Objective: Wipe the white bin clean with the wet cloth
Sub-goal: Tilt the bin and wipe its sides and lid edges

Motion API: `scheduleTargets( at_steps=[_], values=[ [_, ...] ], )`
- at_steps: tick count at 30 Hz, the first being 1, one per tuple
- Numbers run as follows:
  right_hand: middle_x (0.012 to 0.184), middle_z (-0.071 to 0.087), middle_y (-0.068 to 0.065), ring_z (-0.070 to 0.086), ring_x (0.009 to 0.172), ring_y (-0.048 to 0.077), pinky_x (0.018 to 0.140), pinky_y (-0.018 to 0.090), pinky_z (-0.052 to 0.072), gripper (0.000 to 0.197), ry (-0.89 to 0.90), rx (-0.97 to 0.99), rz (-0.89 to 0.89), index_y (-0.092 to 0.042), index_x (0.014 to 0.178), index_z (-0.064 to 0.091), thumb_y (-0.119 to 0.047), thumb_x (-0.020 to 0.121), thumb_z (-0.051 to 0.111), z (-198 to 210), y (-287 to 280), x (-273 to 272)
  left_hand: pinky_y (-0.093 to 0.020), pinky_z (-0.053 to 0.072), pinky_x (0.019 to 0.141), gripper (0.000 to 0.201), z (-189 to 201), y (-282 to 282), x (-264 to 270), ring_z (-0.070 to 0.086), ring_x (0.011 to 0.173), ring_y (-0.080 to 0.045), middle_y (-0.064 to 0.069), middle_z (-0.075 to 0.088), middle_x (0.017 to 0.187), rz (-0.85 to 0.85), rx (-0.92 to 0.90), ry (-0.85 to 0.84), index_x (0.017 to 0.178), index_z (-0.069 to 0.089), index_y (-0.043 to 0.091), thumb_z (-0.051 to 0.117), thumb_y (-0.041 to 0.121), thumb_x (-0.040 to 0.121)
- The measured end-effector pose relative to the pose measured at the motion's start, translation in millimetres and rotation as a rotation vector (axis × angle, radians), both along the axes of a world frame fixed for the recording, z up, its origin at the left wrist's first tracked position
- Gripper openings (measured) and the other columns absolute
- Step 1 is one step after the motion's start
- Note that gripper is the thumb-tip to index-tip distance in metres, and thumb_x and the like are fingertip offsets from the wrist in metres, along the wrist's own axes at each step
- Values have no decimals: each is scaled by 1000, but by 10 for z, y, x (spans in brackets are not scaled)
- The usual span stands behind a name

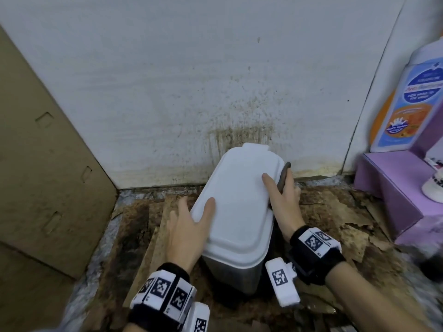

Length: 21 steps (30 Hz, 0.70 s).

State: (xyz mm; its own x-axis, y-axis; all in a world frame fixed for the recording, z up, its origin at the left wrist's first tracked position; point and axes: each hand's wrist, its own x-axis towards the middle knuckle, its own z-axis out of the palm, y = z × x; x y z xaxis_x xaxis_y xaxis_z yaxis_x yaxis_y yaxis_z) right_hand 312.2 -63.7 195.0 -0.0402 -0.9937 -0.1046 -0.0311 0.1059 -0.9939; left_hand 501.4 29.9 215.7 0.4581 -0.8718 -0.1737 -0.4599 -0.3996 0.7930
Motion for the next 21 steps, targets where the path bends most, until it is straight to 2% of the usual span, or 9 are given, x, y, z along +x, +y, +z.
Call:
scheduleTargets(
  at_steps=[2,4,6,7,9,11,14,18,21],
  values=[
    [160,6,-10,21,148,24,106,41,38,87,28,1,9,-41,159,4,-58,93,58,5,-205,-32,-43,33,111,96,12,78,-50,33,146,-29,-9,26,161,13,19,28,162,13,21,47,75,91],
    [166,5,-8,12,153,24,117,50,28,89,53,-21,26,-45,158,7,-71,88,55,30,-397,-85,-42,32,112,103,11,145,-69,32,148,-28,-8,21,165,16,13,85,163,6,17,50,74,89],
    [166,20,-8,19,153,22,118,57,27,95,89,-47,70,-47,156,18,-86,76,53,5,-591,-168,-39,36,108,107,-15,183,-57,36,145,-26,-5,26,164,15,18,148,163,6,16,53,75,87],
    [162,29,-7,27,150,23,116,57,31,96,112,-63,101,-45,155,24,-87,74,54,3,-661,-204,-35,41,101,106,-28,196,-49,45,138,-23,-1,36,159,17,15,176,161,10,16,55,75,86],
    [153,43,-6,44,139,23,110,52,41,91,167,-105,138,-36,153,34,-80,77,61,32,-735,-223,-24,47,80,90,-44,219,-43,58,110,-5,14,55,132,11,-21,204,152,25,16,58,70,88],
    [149,48,-5,51,131,20,107,46,46,82,198,-137,128,-26,152,36,-62,85,67,91,-754,-223,-20,44,70,80,-30,210,-52,55,97,6,22,55,115,12,-61,215,148,31,16,61,63,90],
    [147,49,-3,53,128,19,105,42,48,70,197,-135,115,-21,151,38,-46,92,67,88,-750,-209,-21,44,73,87,-32,210,-56,55,95,4,32,45,109,26,-95,225,156,17,20,63,58,92],
    [143,49,-7,52,124,15,105,43,48,62,134,-157,24,-22,150,40,-40,95,64,56,-646,-202,-15,43,67,80,-13,189,-22,52,89,9,32,43,106,5,-121,217,151,16,27,63,54,92],
    [139,49,-9,49,130,20,107,50,46,66,102,-161,-122,-29,145,43,-53,88,67,-22,-514,-238,-22,49,75,79,29,112,58,58,98,2,16,55,125,-1,-142,192,149,15,36,60,64,91]
  ],
)
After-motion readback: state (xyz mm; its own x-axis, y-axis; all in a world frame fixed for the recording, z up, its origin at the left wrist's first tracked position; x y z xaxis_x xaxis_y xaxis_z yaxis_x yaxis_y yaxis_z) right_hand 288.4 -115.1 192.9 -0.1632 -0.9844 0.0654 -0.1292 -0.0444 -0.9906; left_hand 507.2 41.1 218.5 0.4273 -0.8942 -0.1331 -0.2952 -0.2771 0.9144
